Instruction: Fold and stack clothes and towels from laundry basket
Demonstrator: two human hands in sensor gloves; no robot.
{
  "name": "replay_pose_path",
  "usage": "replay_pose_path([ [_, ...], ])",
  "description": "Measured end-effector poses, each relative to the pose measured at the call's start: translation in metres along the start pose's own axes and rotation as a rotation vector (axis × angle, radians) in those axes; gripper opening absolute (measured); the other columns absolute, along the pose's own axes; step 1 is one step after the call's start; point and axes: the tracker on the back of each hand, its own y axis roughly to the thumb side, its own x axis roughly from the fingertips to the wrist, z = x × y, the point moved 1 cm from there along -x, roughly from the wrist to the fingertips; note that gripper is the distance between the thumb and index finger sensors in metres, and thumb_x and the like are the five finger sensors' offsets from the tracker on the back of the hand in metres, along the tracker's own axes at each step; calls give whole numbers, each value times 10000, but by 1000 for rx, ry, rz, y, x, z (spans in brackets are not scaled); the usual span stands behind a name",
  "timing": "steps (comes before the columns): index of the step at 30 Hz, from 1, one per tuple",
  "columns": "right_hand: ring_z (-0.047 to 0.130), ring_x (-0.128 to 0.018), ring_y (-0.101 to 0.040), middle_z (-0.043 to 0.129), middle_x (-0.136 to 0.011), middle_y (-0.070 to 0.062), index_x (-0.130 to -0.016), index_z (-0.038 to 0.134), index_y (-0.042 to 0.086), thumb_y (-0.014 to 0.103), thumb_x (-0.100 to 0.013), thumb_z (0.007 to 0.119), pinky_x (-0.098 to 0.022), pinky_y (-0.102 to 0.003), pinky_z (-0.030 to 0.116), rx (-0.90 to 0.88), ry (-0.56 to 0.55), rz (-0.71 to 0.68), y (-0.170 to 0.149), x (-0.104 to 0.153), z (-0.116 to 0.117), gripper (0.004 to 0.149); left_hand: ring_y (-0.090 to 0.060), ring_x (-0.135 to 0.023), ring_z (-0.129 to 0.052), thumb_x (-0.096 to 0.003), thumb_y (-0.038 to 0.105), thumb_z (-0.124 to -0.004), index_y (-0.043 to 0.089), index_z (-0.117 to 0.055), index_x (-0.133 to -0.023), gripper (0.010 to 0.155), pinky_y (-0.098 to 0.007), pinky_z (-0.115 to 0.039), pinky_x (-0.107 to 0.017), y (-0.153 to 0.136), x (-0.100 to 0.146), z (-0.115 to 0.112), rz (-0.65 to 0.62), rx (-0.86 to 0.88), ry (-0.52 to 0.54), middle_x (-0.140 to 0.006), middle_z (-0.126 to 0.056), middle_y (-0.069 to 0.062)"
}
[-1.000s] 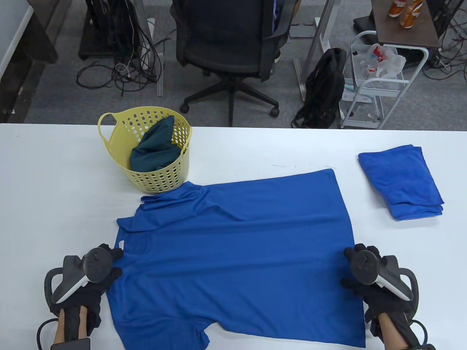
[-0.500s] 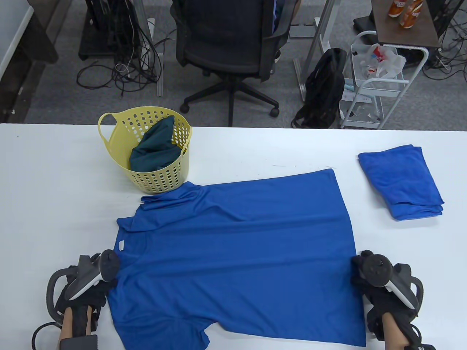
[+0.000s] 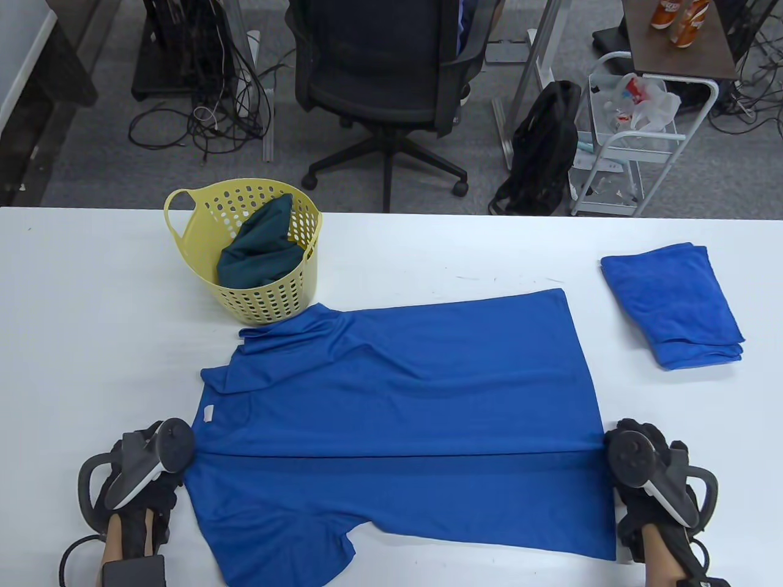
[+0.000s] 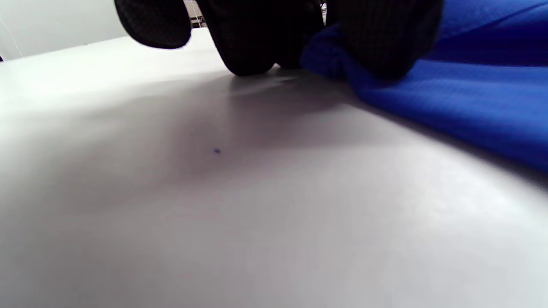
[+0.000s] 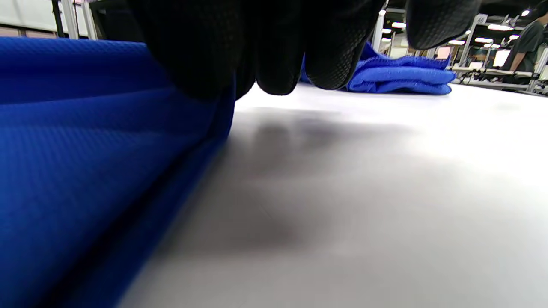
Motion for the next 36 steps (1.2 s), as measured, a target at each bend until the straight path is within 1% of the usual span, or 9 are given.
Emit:
replay_pose_path([
  [3, 559, -1070, -445, 556, -1189, -135, -1068, 639, 231, 329, -500, 842, -722, -750, 468, 37, 100, -15, 1, 0, 0, 610, -281, -1035, -747, -459, 451, -840, 498, -524, -1056, 676, -614, -653, -758, 0, -1, 1, -46, 20, -61, -1157, -667, 7],
  [7, 415, -1103, -493, 424, -1238, -143, -1080, 594, 350, 338, -489, 870, -724, -787, 392, -24, 215, -80, 4, 2, 0, 652, -289, -1063, -712, -453, 443, -855, 523, -576, -1029, 645, -630, -644, -758, -2, 0, 1, -63, 20, -87, -1184, -629, 4],
  [12, 637, -1034, -426, 660, -1136, -104, -873, 844, 267, 323, -475, 863, -707, -741, 505, -67, 5, -62, 5, 1, 0, 402, -273, -1014, -786, -460, 481, -831, 526, -677, -944, 509, -617, -670, -745, -2, -1, 1, -32, 40, 6, -1122, -725, 14],
  [20, 731, -975, -411, 728, -1093, -127, -878, 838, 188, 276, -506, 826, -691, -698, 577, -257, 29, -19, -8, -2, -8, 383, -290, -1042, -738, -504, 465, -778, 466, -674, -960, 468, -625, -641, -756, -1, -6, 2, -12, 81, -34, -1144, -688, 4],
  [24, 710, -987, -418, 705, -1106, -127, -891, 812, 193, 285, -515, 797, -694, -707, 563, -184, 10, 6, -4, -7, -10, 387, -310, -1061, -741, -516, 447, -763, 429, -673, -978, 471, -646, -627, -757, 0, -14, 11, 35, 128, -49, -1155, -702, 2],
  [28, 681, -990, -423, 666, -1112, -129, -900, 776, 177, 258, -521, 777, -687, -712, 550, -398, -522, -19, -4, 13, -62, 388, -308, -1045, -759, -512, 429, -770, 417, -671, -975, 474, -638, -642, -747, -13, 22, 71, 88, 376, 495, -1151, -701, 14],
  [31, 658, -1008, -412, 658, -1117, -113, -892, 789, 219, 281, -515, 794, -696, -716, 536, -420, -629, -55, -10, 28, -81, 382, -311, -1044, -745, -516, 431, -771, 410, -662, -977, 474, -631, -635, -748, -25, 51, 91, 78, 448, 713, -1152, -683, 4],
  [34, 624, -1030, -443, 664, -1129, -128, -863, 837, 224, 272, -492, 841, -696, -744, 515, -371, -505, -50, -14, 31, -73, 374, -326, -1060, -733, -493, 440, -805, 423, -705, -953, 471, -646, -633, -745, -24, 53, 79, 1, 343, 640, -1165, -684, -8],
  [36, 585, -1048, -469, 651, -1146, -138, -864, 848, 233, 266, -487, 855, -698, -756, 504, -283, -297, -41, -14, 26, -58, 378, -313, -1051, -770, -463, 448, -837, 437, -748, -925, 471, -645, -657, -738, -15, 43, 62, -45, 185, 452, -1153, -726, 5],
])
